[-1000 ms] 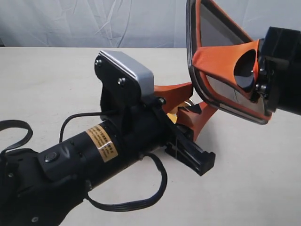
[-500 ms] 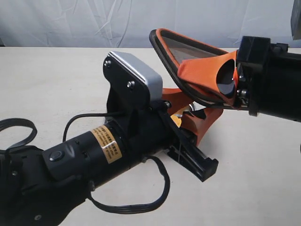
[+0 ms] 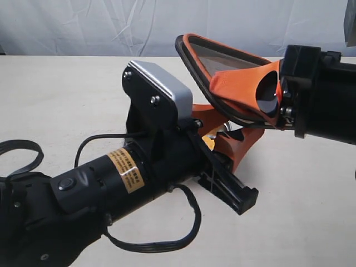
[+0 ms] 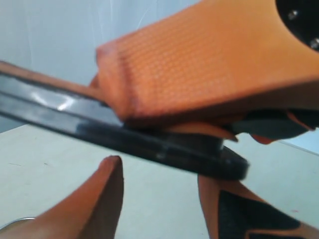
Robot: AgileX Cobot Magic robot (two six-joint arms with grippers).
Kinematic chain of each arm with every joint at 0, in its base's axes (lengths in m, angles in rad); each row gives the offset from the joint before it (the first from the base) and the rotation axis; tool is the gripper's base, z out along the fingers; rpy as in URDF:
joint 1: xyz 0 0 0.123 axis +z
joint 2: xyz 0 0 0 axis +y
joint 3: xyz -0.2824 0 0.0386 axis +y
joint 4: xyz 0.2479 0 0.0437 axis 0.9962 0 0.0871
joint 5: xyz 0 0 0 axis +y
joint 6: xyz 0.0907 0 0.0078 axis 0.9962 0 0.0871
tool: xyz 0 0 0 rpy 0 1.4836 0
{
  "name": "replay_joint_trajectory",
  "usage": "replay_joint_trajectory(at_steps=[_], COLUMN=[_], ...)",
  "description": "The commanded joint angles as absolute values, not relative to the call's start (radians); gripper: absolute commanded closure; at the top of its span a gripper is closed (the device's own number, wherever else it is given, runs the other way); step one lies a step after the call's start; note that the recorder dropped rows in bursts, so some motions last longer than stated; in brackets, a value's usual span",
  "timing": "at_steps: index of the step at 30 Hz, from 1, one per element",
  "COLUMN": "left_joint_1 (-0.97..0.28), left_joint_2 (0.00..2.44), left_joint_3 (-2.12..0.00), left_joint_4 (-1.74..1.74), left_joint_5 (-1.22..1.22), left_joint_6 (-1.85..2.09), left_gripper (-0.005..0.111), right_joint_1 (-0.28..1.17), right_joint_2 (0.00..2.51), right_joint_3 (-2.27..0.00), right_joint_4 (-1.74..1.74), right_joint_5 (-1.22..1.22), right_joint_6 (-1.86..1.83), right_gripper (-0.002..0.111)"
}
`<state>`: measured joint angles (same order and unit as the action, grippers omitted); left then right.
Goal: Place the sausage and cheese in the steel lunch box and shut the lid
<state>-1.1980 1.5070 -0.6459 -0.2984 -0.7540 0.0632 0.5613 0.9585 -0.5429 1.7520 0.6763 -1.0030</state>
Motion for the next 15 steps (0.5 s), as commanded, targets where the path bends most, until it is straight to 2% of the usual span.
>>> replay_joint_trajectory(at_steps=[1,15], left_joint_1=[-1.208,-1.208], left_joint_2=[1.502,1.502], left_joint_3=[-0.663,-0.663], left_joint_4=[-0.242,-0.214], left_joint_5=[-0.800,-0.786], left_joint_6=[0.061,-0.025], left_gripper=[0.060,0.060], right_joint_1=[0.560,0.560], right_joint_2=[0.970,0.970], right_joint_3=[-0.544,-0.544], right_joint_4=[1.744,1.736], right_joint_5=[0.715,0.727], right_joint_6=[-1.021,-1.046], right_gripper=[0.109,0.109])
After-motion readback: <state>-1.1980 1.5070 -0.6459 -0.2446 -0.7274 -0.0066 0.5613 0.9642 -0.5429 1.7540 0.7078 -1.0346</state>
